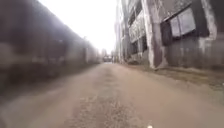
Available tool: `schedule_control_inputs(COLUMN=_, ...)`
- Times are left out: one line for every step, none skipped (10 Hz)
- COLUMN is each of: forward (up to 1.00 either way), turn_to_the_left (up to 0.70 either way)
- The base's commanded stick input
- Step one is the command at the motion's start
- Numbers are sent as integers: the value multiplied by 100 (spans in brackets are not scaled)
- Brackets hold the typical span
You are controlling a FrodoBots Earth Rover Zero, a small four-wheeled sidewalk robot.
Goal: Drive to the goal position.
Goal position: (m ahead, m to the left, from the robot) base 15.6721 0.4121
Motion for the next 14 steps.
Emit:
schedule_control_inputs(forward=100, turn_to_the_left=1)
schedule_control_inputs(forward=100, turn_to_the_left=1)
schedule_control_inputs(forward=100, turn_to_the_left=1)
schedule_control_inputs(forward=100, turn_to_the_left=1)
schedule_control_inputs(forward=100, turn_to_the_left=1)
schedule_control_inputs(forward=100, turn_to_the_left=1)
schedule_control_inputs(forward=100, turn_to_the_left=1)
schedule_control_inputs(forward=100, turn_to_the_left=1)
schedule_control_inputs(forward=100, turn_to_the_left=1)
schedule_control_inputs(forward=100, turn_to_the_left=1)
schedule_control_inputs(forward=100, turn_to_the_left=1)
schedule_control_inputs(forward=100, turn_to_the_left=1)
schedule_control_inputs(forward=100, turn_to_the_left=1)
schedule_control_inputs(forward=100, turn_to_the_left=1)
